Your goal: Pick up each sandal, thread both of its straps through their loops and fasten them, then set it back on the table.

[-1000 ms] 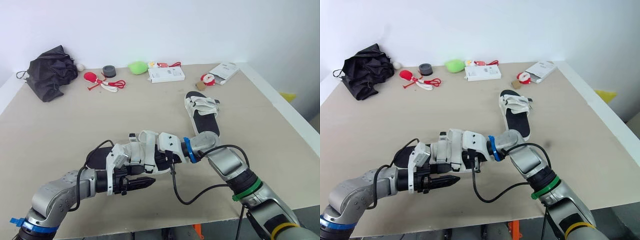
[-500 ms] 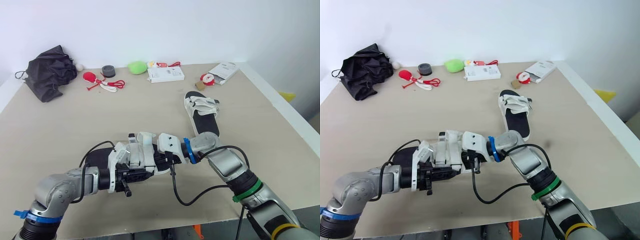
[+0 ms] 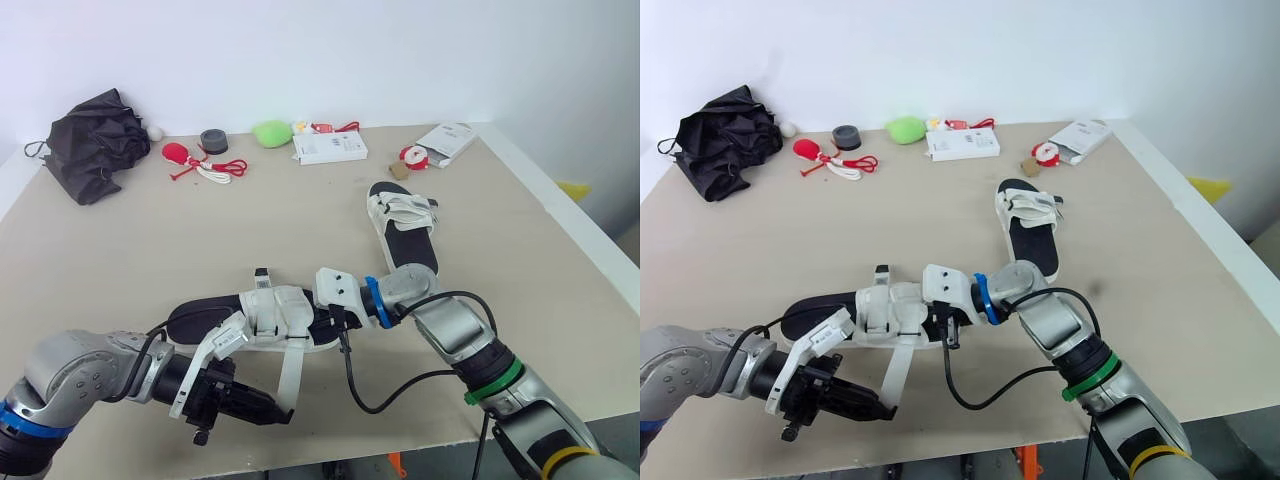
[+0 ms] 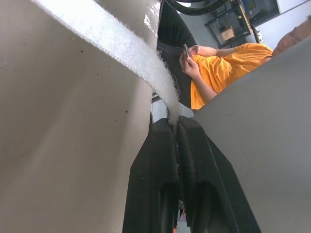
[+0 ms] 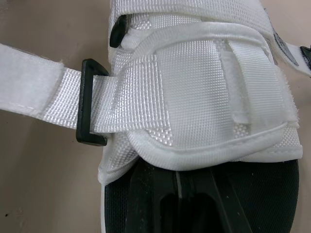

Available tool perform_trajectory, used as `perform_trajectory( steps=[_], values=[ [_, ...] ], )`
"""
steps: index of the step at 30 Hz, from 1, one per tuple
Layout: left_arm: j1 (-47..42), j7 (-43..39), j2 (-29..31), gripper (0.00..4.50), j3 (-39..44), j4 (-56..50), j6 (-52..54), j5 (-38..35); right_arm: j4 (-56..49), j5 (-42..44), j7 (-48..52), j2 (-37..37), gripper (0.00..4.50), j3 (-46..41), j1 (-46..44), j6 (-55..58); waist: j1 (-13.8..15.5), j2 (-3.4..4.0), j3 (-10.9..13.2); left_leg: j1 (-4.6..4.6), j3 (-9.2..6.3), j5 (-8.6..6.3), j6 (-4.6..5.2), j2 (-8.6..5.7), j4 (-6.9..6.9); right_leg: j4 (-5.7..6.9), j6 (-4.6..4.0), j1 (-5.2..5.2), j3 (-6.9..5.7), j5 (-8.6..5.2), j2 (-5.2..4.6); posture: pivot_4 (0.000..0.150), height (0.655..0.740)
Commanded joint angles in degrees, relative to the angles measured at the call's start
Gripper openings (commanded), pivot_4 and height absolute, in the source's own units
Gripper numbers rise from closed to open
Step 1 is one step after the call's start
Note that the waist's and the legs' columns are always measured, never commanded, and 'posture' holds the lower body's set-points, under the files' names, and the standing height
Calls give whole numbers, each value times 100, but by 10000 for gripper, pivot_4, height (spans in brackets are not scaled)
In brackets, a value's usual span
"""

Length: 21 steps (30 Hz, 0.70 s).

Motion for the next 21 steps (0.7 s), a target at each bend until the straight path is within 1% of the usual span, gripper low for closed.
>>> perform_trajectory(
  steps=[1, 3, 5, 6, 8, 12, 16, 21],
  values=[
    [-676, 153, -368, 948, 206, 139, 279, -1033, 452, -433, -89, -187, 0, 311, 222, 269, 11, -2, 1, 0, -1, 0, 0, 0, 0, 0, 0, 1, -1, 0, 0, 1500, 7400],
    [-1148, 713, -683, 948, 434, 698, 457, -2103, 435, -436, -84, -205, 0, 311, 229, 282, 26, -22, 5, -3, -9, 3, 5, -1, 7, 0, 1, 6, -12, 1, 0, 1500, 7400],
    [-1404, 1303, -780, 948, 567, 1260, 465, -2845, 417, -423, -93, -217, 0, 317, 238, 292, 5, -20, 9, -3, -11, 5, 8, 0, 10, 0, 7, 7, -10, 4, 0, 1500, 7400],
    [-1521, 1499, -797, 948, 618, 1478, 463, -3042, 418, -417, -95, -219, 0, 320, 237, 293, -2, -13, 10, -3, -7, 6, 9, -1, 9, 0, 10, 5, -4, 6, 0, 1500, 7400],
    [-1687, 1857, -836, 948, 671, 1792, 403, -3236, 422, -420, -92, -216, 0, 318, 239, 292, -3, -20, 11, -2, -2, 3, 8, -6, 4, 1, 37, 5, 8, 21, 0, 1500, 7400],
    [-2022, 2869, -1105, 948, 789, 2686, 134, -3674, 438, -431, -87, -197, 0, 310, 229, 292, -1, -25, 10, -3, 0, -1, 5, -6, 5, 3, 45, 6, 15, 20, 3, 1500, 7400],
    [-2067, 4045, -1394, 948, 862, 3331, -123, -4070, 443, -428, -103, -190, 0, 310, 228, 290, 4, -28, 11, -3, -1, 0, 5, -7, 12, 9, 52, 6, 16, 25, -2, 1500, 7400],
    [-1910, 4767, -1744, 948, 751, 3628, -99, -4284, 435, -434, -123, -189, 0, 314, 241, 295, 5, -35, 7, 0, 2, 1, 5, -10, 17, 12, 56, 10, 20, 27, -4, 1500, 7400]
  ],
)
